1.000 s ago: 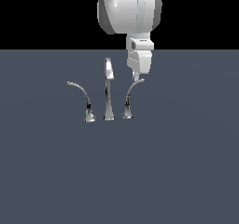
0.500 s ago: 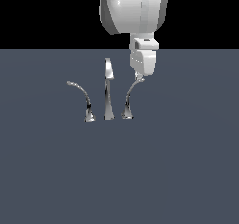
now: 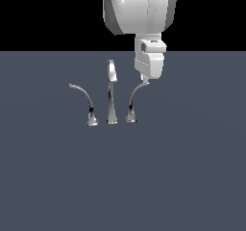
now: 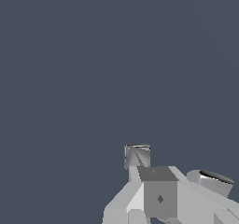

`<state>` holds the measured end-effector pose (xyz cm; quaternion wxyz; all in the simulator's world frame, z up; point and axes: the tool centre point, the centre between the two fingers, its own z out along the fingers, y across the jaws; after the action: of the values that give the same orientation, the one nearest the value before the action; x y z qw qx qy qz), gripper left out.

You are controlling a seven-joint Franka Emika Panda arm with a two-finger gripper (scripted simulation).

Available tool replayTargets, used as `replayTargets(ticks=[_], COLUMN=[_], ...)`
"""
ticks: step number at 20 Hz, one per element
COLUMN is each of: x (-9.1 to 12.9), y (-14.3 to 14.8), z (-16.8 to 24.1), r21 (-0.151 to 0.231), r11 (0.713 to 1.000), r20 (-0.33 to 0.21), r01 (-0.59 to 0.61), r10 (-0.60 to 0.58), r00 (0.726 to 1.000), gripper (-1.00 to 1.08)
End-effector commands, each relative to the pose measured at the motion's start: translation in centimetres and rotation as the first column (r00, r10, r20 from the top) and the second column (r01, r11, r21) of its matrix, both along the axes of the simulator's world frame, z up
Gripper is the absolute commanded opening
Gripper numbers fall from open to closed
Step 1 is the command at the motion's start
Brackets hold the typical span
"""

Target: Turn on the faucet by rotating a designated handle.

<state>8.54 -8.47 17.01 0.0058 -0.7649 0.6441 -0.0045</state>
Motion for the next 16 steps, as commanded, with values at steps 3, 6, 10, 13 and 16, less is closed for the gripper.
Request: replayTargets(ticks=[3, 6, 10, 13, 16], x=[-1.3, -2.2, -3.5, -4.4, -5.3], y=[0.0, 0.0, 0.0, 0.0, 0.0], z=[0.0, 0.0, 0.0, 0.0, 0.0], r21=[0.000, -0.001, -0.002, -0.002, -0.003], r11=[1.000, 1.000, 1.000, 1.000, 1.000], r20=[-0.006, -0.008, -0.010, -0.012, -0.014], r01=[0.002, 0.004, 0.006, 0.008, 0.009], r10=[-0.002, -0.004, -0.006, -0.008, -0.009], r00=[1.000, 1.000, 1.000, 1.000, 1.000], gripper=[-1.00, -1.00, -1.00, -1.00, -1.00])
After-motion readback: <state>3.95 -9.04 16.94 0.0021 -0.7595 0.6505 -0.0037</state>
